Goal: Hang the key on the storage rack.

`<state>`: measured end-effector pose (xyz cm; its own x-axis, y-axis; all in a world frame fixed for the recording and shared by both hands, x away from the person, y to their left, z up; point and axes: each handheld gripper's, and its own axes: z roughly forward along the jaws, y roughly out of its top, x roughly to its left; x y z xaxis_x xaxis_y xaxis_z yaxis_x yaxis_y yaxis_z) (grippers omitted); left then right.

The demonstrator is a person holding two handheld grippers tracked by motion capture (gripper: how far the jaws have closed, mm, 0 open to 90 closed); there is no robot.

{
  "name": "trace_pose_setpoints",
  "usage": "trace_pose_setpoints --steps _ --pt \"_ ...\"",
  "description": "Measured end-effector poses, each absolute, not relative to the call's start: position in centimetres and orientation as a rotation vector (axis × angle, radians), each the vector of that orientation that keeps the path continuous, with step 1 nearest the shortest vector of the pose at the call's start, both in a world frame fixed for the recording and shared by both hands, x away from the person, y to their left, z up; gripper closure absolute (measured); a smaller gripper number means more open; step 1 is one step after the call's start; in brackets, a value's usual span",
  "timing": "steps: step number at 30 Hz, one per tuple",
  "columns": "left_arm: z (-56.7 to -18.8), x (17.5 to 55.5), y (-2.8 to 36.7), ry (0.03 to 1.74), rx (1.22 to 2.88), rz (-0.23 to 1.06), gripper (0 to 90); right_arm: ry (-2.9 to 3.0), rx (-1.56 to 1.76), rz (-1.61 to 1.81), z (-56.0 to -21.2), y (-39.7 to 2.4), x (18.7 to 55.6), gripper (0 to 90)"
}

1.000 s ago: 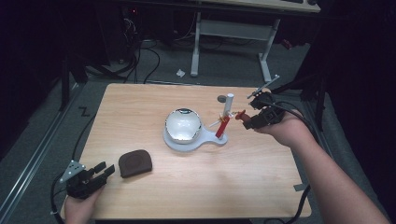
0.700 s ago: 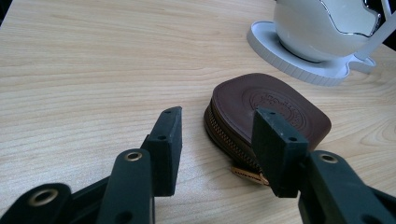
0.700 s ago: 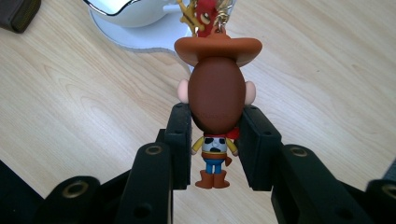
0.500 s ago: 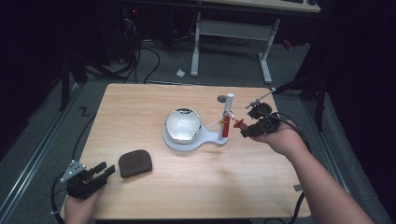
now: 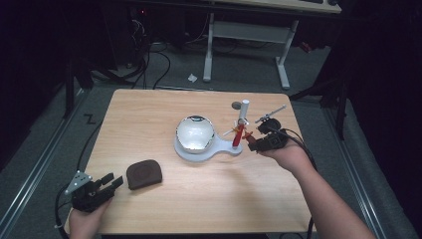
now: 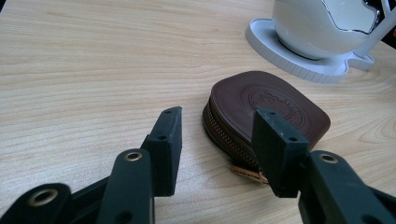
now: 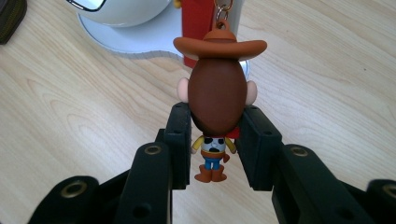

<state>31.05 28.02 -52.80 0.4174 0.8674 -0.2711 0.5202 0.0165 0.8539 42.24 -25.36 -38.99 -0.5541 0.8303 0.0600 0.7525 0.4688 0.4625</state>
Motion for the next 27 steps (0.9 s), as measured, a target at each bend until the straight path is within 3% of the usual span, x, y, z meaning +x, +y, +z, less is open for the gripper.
trace_pose_setpoints --steps 13,27 --pt "-52.8 31.1 27.9 1.232 1.655 0.422 52.7 2.485 1.384 0.663 -39.6 -25.5 41.8 60.3" --pt "-53.0 31.5 27.1 1.227 1.686 0.413 47.8 2.382 1.351 0.729 -41.0 -27.4 36.9 56.2"
